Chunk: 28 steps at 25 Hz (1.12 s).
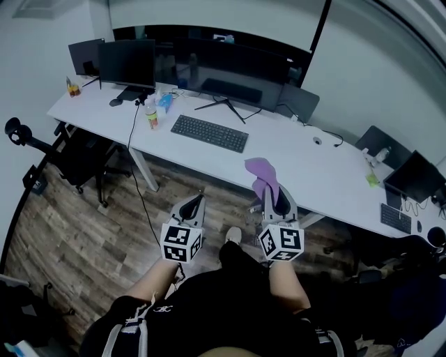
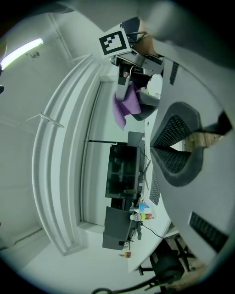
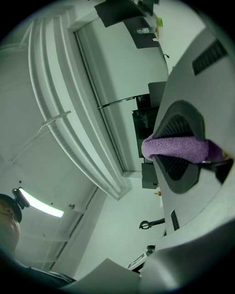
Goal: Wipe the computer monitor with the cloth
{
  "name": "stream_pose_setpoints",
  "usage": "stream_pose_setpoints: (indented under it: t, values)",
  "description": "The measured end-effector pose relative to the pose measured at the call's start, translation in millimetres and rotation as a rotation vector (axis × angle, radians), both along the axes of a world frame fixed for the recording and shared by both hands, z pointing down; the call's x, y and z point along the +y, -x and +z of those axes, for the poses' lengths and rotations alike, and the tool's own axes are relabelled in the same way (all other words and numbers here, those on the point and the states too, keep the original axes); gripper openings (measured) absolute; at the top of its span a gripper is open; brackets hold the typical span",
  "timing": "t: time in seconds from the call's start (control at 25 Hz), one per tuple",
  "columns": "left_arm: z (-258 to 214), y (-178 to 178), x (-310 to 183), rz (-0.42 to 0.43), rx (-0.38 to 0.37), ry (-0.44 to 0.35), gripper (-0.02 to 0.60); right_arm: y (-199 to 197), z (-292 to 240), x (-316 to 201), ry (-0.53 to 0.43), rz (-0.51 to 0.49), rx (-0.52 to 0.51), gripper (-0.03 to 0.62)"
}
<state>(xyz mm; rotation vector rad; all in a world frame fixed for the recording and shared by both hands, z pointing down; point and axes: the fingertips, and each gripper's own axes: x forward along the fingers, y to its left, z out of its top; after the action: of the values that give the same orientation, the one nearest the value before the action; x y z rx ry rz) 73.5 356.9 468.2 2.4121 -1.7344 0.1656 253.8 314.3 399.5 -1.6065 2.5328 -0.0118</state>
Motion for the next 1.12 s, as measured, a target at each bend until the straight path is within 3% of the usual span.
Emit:
stream_pose_setpoints:
  t: [0.44,1.12]
  values:
    - [10,7,-92,0.001,-0.037,0.013,0.014,0,7,-109,-0.014,0.008,-0.044,0.086]
    - [-10,-27,-358,-0.001,-0.071,0.038,0.014,-49,9,-373,0.041,0.044,-0.083,0.084]
